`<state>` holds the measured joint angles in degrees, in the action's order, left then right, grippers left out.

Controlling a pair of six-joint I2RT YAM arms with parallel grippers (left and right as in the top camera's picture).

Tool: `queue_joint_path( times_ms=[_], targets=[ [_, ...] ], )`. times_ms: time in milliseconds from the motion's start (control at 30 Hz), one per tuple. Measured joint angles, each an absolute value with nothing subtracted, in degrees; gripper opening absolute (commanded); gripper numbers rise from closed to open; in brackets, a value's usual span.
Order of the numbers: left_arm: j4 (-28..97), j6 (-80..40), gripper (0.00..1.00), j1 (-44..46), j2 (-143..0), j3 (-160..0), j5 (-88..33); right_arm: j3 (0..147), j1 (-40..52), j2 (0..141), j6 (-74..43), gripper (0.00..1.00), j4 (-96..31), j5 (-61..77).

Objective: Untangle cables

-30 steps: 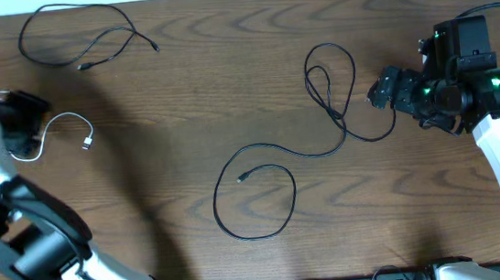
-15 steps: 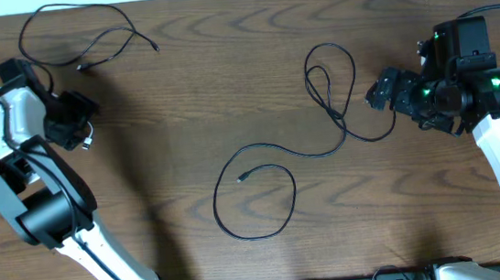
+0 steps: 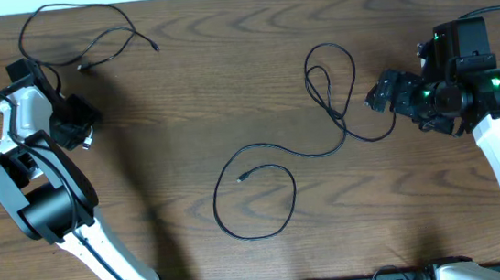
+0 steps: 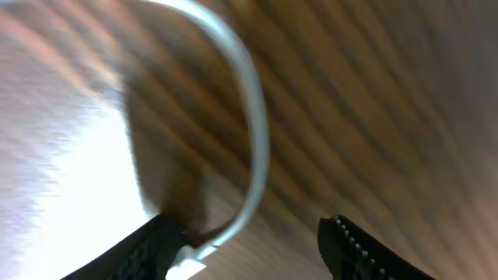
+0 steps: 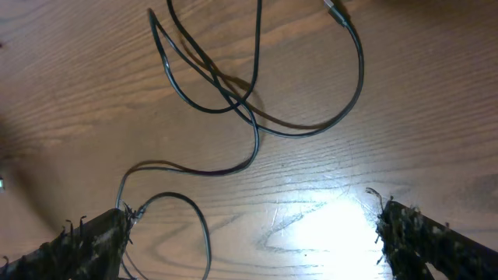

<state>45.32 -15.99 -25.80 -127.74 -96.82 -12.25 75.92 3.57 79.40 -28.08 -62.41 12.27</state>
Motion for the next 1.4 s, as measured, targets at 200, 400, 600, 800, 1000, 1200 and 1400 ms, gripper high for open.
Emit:
queue_joint_path(
  times_ms=[200,400,600,800,1000,1200,1400],
  targets=[
    [45.3,-16.7,0.63,-25.8,-127.7,-96.8,-18.8,75.9,3.6,79.4,-28.1,0.99,-62.4,12.3],
    [43.9,-17.8,0.63,-25.8,-127.7,-96.8,-21.9,75.9,3.6,79.4,-28.1,0.99,-62.4,12.3],
    [36.2,-18.1,0.63,-25.8,-127.7,-96.8,-26.9,75.9,3.6,79.4,-28.1,0.99,-62.7,12.3],
    [33.0,-18.2,0.63,-25.8,-127.7,-97.2,-28.4,75.9,3.6,79.4,-28.1,0.99,-63.5,12.4],
    [36.3,-18.2,0.64,-25.8,-125.5,-97.6,-28.6,75.9,3.6,79.4,-28.1,0.99,-63.8,12.4],
    [44.6,-17.6,0.64,-25.0,-111.4,-97.6,-31.6,75.9,3.6,79.4,-28.1,0.99,-62.9,12.0],
    [56.4,-16.8,0.74,-15.2,-99.9,-99.7,-33.8,75.9,3.5,79.4,-28.1,0.99,-60.2,9.8]
  ],
)
